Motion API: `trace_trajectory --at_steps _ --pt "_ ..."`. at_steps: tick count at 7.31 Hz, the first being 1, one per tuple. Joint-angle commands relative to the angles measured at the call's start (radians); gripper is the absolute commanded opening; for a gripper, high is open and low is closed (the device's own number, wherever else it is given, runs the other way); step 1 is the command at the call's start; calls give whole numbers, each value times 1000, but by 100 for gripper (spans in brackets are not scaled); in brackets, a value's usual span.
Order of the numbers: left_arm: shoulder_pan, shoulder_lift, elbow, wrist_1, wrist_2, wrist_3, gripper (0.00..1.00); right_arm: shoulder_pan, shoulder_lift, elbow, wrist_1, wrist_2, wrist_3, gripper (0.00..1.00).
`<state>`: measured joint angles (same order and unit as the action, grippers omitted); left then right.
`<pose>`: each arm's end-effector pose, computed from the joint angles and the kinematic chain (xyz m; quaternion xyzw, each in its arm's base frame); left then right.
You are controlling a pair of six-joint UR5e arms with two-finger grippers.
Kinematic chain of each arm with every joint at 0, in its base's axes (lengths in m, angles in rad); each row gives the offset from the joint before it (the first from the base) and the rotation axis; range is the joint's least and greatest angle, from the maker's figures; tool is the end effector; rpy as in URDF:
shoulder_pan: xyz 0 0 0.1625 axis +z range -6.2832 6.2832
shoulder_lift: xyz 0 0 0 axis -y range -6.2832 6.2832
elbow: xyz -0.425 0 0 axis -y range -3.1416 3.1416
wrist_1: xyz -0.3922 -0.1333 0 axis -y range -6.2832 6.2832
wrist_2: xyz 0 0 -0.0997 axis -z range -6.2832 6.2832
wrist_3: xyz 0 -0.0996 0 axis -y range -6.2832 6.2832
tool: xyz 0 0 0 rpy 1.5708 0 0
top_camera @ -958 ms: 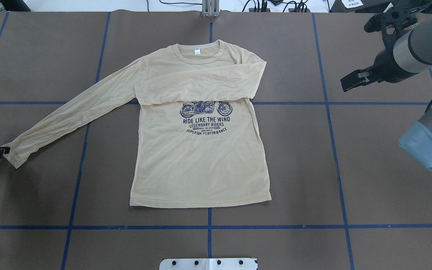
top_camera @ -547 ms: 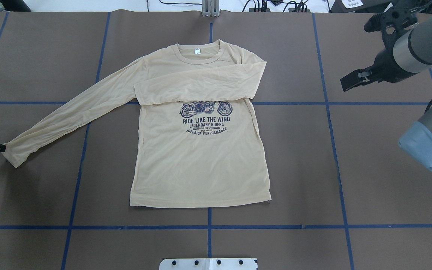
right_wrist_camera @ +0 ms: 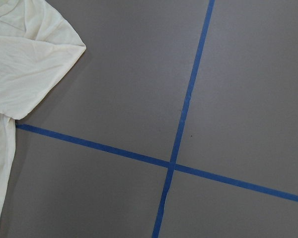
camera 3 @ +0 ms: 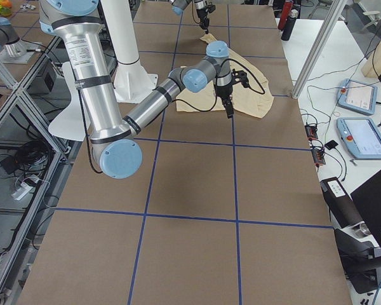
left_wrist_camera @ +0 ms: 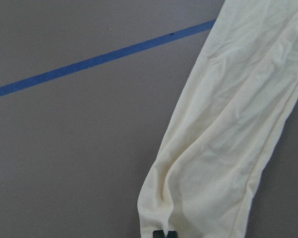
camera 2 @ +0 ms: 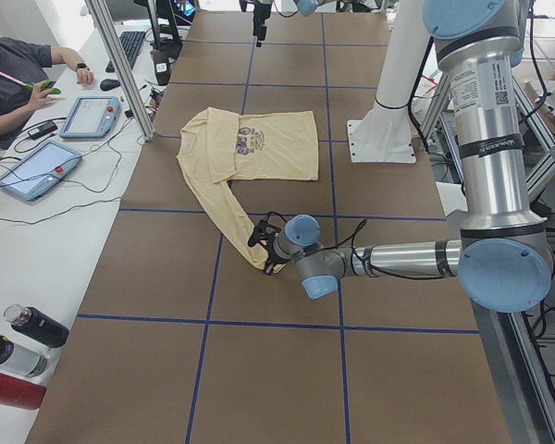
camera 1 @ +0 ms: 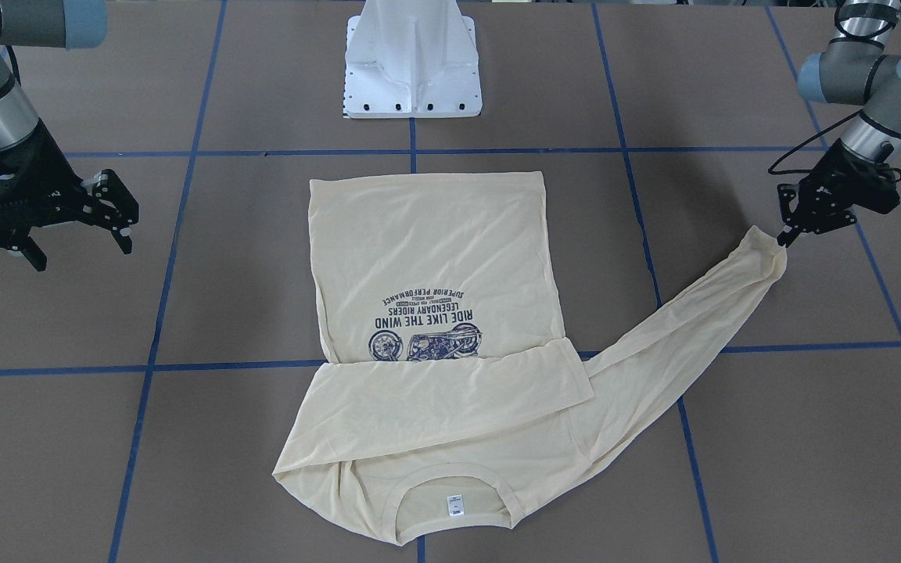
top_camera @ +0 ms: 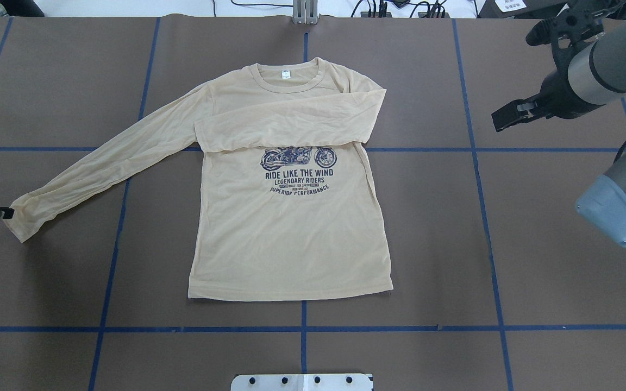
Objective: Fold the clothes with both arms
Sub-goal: 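Carry the sleeve with the left gripper across the shirt toward the collar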
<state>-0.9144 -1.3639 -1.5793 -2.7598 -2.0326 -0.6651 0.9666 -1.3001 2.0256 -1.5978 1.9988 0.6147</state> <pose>0.1898 -0.3921 0.6212 0.2417 0.4429 0.1050 0.8569 -0.2321 -0.4980 0.3171 0.1600 -0.3550 -0.0678 0.9186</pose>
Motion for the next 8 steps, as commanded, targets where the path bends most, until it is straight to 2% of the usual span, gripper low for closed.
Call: trace_trajectory --at_steps 1,2,3,5,6,7,8 --pt "-46 -64 -159 273 -46 1 0 0 1 -2 -1 0 0 100" --pt "-60 -171 -236 477 -44 1 0 0 -1 -2 -1 0 0 100" --pt "-60 -311 -258 660 -38 1 0 0 -1 -5 -1 0 0 100" --pt "-57 -604 -245 965 -34 -1 0 0 1 -5 -1 -2 2 100" --pt "-54 -729 -232 1091 -35 -14 0 0 1 -5 -1 -2 4 100" --pt "-50 -813 -214 1152 -35 -24 0 0 1 -5 -1 -2 4 100" --pt "-46 -921 -129 1157 -35 -95 0 0 -1 -5 -1 0 2 100"
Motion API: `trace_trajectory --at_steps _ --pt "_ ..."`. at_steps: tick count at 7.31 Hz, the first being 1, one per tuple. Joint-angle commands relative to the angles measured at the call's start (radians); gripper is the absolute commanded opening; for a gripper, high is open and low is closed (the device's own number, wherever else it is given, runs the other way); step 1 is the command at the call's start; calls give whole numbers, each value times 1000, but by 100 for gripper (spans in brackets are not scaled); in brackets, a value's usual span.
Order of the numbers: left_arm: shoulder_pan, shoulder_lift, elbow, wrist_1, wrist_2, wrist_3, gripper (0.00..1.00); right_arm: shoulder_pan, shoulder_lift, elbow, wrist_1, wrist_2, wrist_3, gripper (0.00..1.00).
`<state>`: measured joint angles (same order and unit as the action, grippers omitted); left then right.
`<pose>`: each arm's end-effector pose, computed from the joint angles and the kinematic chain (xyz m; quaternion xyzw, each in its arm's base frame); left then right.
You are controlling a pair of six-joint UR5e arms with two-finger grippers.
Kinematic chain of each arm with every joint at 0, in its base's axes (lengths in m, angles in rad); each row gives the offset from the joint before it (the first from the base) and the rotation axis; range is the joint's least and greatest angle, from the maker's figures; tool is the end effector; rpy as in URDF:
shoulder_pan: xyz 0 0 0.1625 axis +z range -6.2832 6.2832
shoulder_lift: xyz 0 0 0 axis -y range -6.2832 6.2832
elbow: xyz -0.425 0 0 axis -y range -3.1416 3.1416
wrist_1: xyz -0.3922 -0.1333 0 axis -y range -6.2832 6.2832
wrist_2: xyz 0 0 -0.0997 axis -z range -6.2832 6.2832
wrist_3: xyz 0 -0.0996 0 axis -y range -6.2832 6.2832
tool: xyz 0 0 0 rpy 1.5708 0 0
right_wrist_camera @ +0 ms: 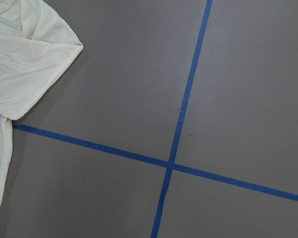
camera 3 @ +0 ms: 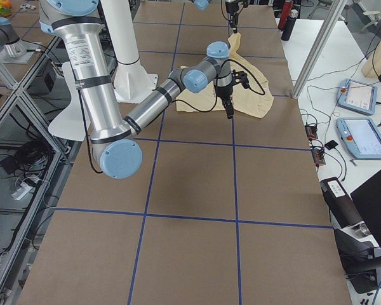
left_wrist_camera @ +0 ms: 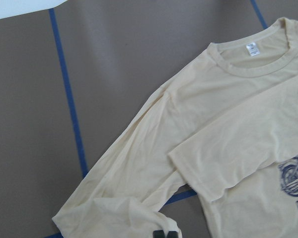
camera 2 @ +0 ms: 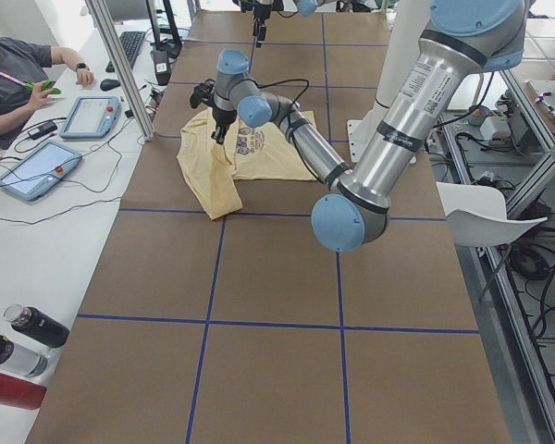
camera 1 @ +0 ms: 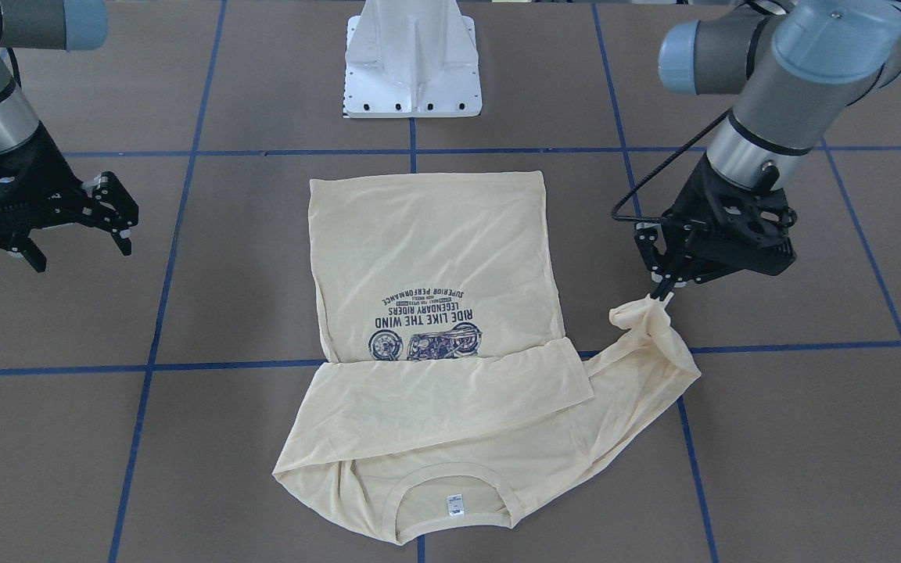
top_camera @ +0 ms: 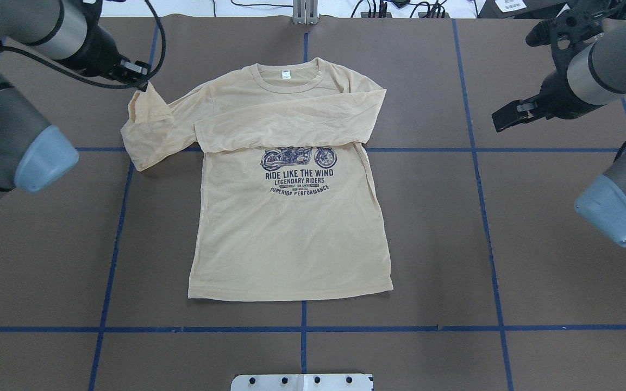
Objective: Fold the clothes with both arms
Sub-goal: 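Carry the sleeve with the left gripper across the shirt toward the collar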
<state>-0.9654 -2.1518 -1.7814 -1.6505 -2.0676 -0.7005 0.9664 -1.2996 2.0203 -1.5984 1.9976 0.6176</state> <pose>0.2937 -0.5751 0.2188 0.1895 0.4256 0.0619 0.8827 -0.2329 -0.4993 0.3192 0.1576 -0.3536 -0.0659 0.9197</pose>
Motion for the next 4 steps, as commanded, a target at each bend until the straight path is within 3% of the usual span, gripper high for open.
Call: trace_trajectory --at_steps 1,2,4 --pt "7 -225 155 47 0 -82 0 0 -3 -2 0 0 -1 100" --pt "26 -318 249 47 1 -127 0 0 -3 -2 0 0 1 100" --pt "132 -578 550 17 52 -281 0 0 0 -3 0 0 1 100"
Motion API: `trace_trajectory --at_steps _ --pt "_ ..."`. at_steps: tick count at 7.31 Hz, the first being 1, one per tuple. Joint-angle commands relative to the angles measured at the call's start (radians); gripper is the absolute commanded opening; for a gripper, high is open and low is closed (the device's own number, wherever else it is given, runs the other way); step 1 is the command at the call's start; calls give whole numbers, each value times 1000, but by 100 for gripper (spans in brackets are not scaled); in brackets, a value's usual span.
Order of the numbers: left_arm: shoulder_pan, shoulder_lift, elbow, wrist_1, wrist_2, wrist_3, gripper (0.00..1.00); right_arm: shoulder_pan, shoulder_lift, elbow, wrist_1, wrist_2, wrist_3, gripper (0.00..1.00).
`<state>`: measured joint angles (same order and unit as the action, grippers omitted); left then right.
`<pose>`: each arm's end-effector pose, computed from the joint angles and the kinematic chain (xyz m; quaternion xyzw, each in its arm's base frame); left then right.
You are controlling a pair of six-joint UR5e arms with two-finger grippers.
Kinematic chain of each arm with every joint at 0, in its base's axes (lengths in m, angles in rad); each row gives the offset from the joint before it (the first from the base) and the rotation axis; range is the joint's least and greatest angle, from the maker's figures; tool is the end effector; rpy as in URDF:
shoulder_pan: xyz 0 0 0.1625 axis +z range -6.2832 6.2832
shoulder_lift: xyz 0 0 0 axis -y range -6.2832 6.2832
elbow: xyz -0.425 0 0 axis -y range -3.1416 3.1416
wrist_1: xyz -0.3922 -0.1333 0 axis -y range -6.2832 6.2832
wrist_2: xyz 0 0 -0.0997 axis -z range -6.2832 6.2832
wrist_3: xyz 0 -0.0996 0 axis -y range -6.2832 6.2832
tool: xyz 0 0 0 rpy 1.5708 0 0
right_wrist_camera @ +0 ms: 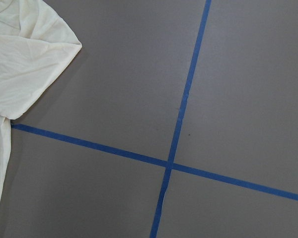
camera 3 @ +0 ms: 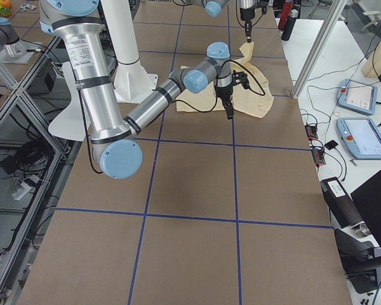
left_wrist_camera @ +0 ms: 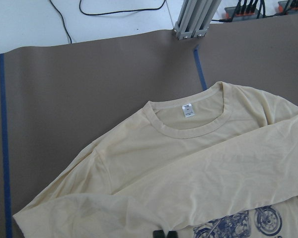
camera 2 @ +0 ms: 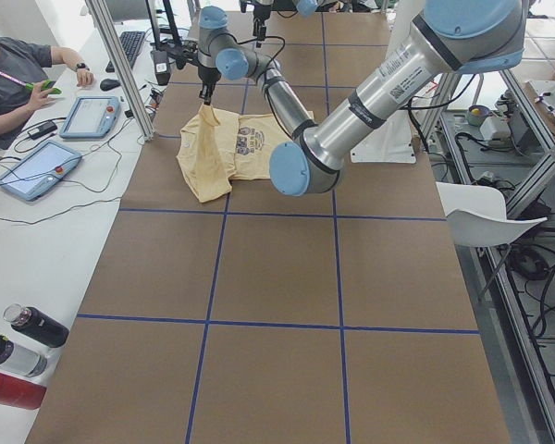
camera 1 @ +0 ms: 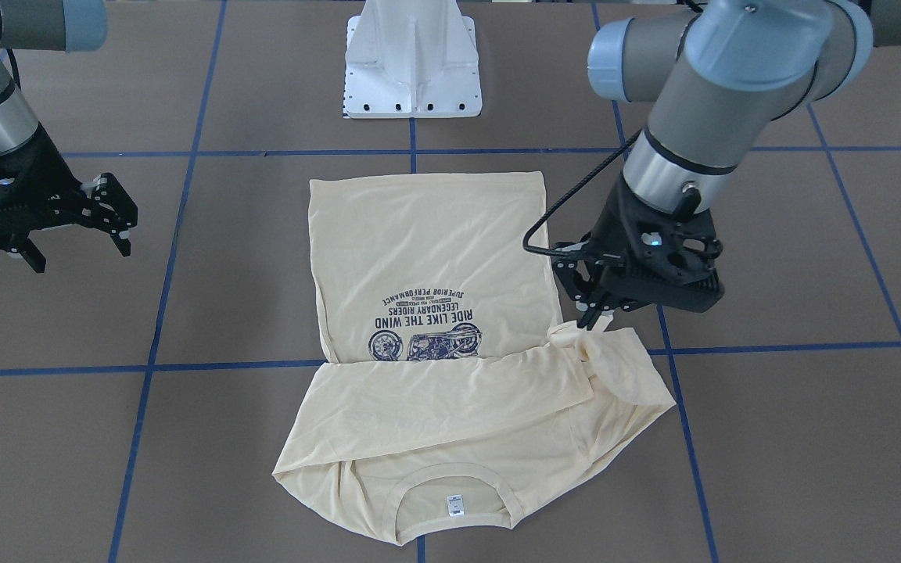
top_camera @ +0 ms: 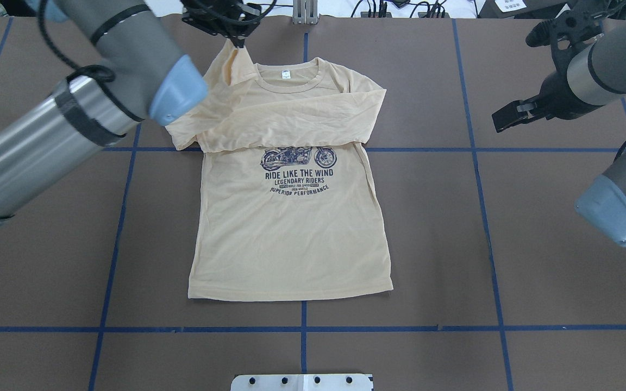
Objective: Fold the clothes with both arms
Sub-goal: 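Carry the sleeve with the left gripper across the shirt toward the collar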
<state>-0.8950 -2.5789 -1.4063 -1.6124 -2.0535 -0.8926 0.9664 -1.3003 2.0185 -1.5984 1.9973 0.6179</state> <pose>0.4022 -0.6409 0.0749 0.1419 0.4466 0.0068 0.8834 -0.2331 -0.4996 0.3204 0.1567 -0.3529 -0.0654 0.9201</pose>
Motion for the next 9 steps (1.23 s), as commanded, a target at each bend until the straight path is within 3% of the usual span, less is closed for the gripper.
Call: trace_trajectory --at_steps 1,3,5,6,7,9 --pt "105 -171 252 -112 79 -165 0 2 1 -1 0 -2 -1 100" --pt "178 -293 465 -237 151 -308 0 2 1 -1 -1 -2 0 100" --pt "212 -339 626 -413 246 -411 0 2 1 -3 0 -2 0 100" --pt "217 -339 648 -455 268 -460 28 0 4 -3 -1 -2 0 100" --pt "220 -337 674 -484 269 -468 98 0 7 -4 -1 -2 2 100" --pt "219 -339 678 -488 286 -488 100 0 7 -3 -1 1 2 100"
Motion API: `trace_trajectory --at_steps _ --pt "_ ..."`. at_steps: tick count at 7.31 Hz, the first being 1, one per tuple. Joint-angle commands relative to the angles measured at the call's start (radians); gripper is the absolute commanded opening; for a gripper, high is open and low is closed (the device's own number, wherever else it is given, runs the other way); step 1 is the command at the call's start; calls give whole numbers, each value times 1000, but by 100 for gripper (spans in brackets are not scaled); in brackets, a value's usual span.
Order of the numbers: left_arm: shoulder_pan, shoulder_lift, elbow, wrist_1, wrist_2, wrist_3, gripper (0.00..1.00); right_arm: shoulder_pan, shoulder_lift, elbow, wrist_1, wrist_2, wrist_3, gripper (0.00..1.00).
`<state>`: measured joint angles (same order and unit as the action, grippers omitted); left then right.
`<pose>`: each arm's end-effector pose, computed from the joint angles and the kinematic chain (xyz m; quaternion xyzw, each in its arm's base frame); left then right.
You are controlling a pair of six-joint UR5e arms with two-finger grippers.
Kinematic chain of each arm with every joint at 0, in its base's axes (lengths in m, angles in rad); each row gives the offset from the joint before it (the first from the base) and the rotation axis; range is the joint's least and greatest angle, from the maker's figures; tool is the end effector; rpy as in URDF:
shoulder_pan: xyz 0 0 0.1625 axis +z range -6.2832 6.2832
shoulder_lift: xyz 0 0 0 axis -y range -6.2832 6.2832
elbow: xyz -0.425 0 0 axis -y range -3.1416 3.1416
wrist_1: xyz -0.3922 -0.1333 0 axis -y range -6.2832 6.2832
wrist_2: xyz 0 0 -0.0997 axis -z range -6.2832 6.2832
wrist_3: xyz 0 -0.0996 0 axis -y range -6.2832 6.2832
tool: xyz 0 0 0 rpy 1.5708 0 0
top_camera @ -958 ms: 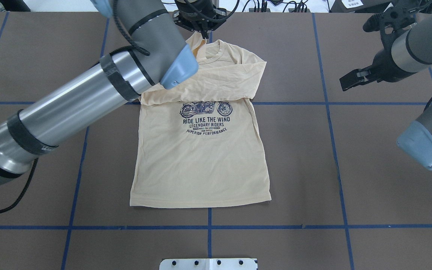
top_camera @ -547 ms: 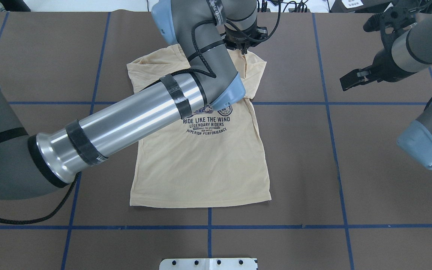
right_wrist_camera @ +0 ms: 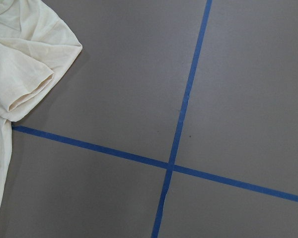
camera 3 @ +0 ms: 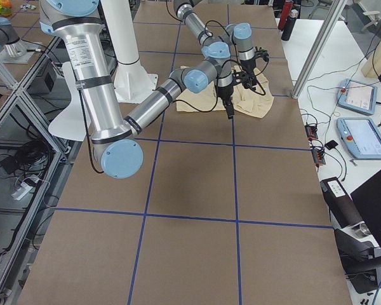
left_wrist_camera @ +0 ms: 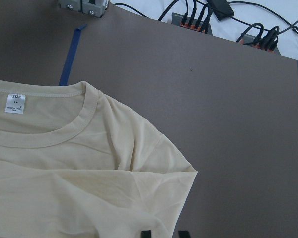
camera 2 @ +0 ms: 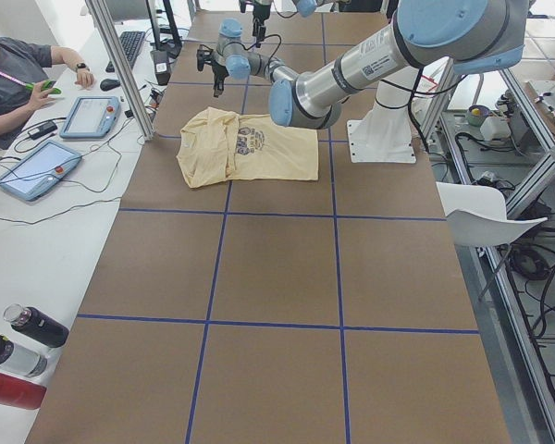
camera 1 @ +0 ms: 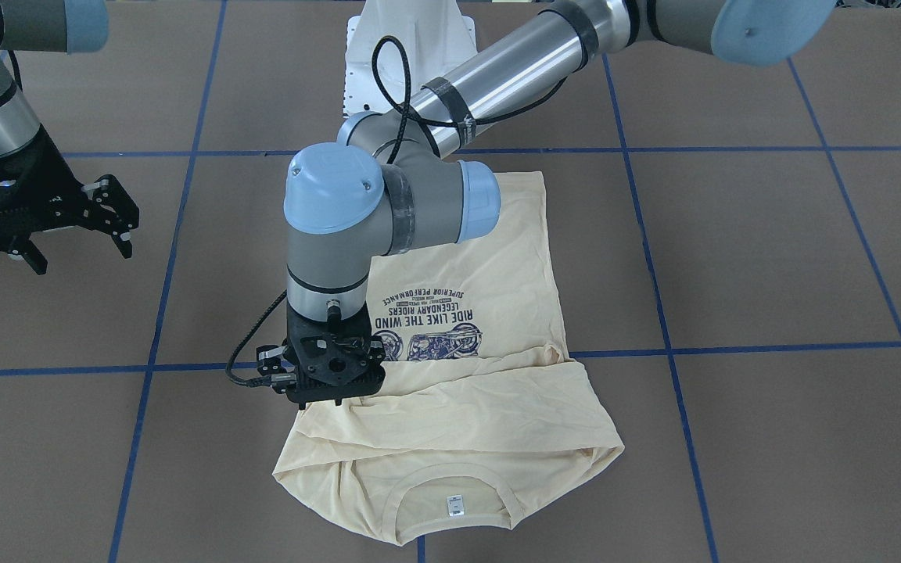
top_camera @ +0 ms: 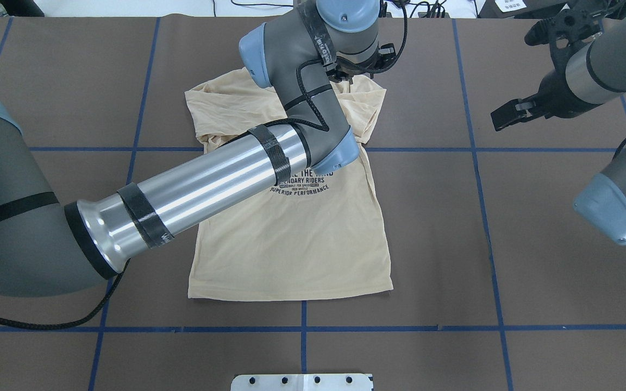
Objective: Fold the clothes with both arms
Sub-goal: 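Carry the sleeve with the left gripper across the shirt toward the collar, then release the sleeve and move both grippers to the shirt's near hem corners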
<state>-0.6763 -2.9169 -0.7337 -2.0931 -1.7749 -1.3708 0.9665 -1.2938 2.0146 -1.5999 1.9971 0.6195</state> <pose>0.6246 -0.6463 0.0306 0.1279 0.4818 -0.1553 0.8529 -0.2341 -0.5012 0.3187 0.1569 -0.3532 -0.0647 0.9200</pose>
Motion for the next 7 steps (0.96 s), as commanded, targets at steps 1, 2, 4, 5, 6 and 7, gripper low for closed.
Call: trace_trajectory --at_steps 1,2,4,5,6,7 --pt "1 1 -13 -5 6 1 100 -2 5 1 1 2 6 100" --pt "1 33 -100 5 -1 6 100 -5 10 6 3 3 31 100" --pt "0 289 -484 138 -78 112 100 -49 16 10 3 0 54 100" --pt "0 432 -697 228 -78 174 100 -86 25 18 5 -4 151 100" --pt "-2 606 -906 235 -80 247 100 -147 42 32 14 -38 255 100" --pt "0 759 -1072 235 -80 312 100 -240 42 74 17 -126 360 100"
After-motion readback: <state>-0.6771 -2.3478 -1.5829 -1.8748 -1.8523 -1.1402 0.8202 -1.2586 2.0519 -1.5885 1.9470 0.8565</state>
